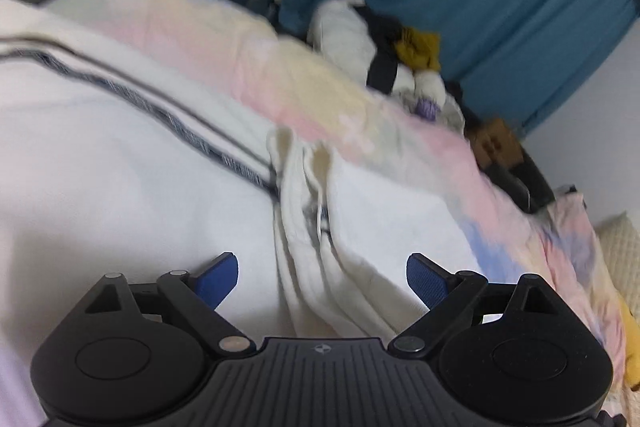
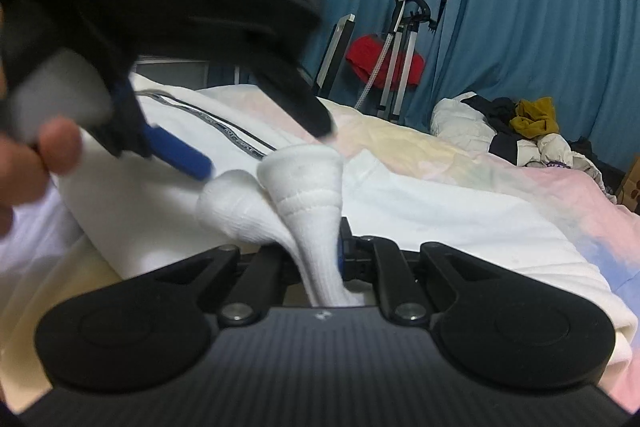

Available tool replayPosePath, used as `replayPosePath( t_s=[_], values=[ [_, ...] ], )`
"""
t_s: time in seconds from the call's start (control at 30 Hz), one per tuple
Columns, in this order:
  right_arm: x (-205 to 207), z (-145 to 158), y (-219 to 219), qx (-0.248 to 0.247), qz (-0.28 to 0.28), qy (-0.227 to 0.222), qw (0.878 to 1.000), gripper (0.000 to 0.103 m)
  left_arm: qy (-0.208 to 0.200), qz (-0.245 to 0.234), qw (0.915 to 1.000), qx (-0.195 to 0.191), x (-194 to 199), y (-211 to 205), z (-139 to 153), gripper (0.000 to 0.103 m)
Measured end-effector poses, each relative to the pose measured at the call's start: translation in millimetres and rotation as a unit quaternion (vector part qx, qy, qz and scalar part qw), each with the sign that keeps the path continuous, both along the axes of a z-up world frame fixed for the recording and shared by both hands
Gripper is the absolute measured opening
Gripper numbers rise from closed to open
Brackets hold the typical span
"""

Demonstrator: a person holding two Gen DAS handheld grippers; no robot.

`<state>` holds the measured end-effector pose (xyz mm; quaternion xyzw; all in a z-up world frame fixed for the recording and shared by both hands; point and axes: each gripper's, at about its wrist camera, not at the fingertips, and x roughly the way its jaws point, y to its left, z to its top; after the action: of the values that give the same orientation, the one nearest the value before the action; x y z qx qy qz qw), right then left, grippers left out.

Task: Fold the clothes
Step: 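Lower the white socks onto the sweatpants and open the right gripper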

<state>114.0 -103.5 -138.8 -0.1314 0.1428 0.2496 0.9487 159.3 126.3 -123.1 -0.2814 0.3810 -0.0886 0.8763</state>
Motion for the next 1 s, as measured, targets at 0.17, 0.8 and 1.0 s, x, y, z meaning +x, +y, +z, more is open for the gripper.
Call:
replayPosePath(
  t_s=[0.17, 0.8, 1.0],
  values=[
    [-5, 0, 4, 0.002, -0.001, -0.009, 1.0, 0.011, 0.029, -0.04, 0.9977, -0.047, 17, 0, -15, 0.092],
    [0, 10, -11, 0.05, 0.004, 0.027, 0.998, 0.052, 0.023, -0.044, 0.9976, -0.048, 29, 1, -23, 0.078],
    [-11, 17, -20, 0.062, -0.004, 0.044, 0.997, 0.061, 0.011, -0.014, 0.9984, -0.054, 15, 8, -11, 0.083]
  ],
)
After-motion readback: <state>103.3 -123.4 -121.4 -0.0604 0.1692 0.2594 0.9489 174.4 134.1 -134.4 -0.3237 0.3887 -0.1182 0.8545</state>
